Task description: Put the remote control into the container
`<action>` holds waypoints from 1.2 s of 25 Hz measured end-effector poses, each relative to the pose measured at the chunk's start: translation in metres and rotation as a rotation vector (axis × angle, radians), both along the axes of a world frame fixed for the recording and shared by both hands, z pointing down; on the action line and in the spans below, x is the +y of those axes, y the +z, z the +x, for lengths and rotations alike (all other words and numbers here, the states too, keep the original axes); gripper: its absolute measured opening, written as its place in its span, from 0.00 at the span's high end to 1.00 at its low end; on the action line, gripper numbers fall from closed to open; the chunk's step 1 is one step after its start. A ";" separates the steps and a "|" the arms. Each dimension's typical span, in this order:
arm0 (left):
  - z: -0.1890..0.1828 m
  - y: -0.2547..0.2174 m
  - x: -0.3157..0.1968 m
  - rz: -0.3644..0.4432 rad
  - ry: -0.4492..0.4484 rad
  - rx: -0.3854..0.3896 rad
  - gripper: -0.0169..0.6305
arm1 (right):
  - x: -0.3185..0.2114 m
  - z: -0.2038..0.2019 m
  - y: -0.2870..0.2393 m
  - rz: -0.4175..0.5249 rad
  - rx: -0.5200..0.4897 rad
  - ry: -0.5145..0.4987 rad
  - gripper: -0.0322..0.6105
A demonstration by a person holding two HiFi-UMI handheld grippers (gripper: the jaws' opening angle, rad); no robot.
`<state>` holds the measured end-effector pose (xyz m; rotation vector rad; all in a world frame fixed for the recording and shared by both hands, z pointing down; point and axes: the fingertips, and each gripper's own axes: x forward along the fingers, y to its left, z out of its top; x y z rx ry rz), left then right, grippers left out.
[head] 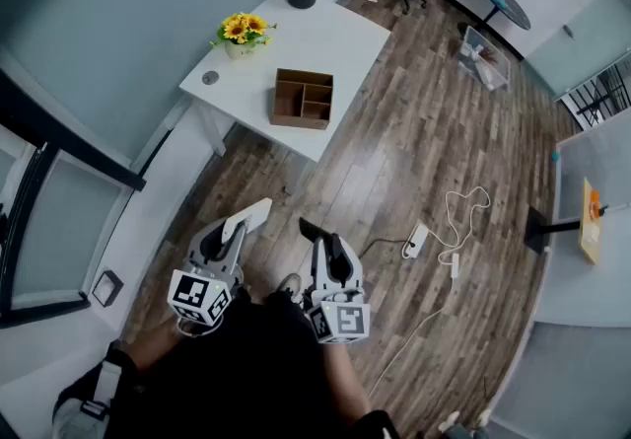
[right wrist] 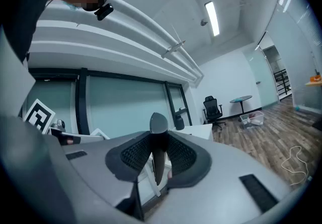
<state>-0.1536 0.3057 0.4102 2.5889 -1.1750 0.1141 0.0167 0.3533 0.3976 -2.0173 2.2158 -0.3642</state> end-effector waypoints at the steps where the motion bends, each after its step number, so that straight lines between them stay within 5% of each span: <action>1: 0.000 0.002 0.000 -0.004 0.001 0.001 0.83 | 0.001 0.000 0.002 -0.001 -0.001 -0.002 0.80; 18: 0.028 0.008 0.012 -0.032 0.024 -0.005 0.82 | 0.019 0.031 0.017 -0.022 -0.016 0.010 0.80; 30: 0.065 0.001 0.013 -0.009 -0.078 -0.020 0.82 | 0.024 0.084 0.017 0.001 -0.044 -0.049 0.80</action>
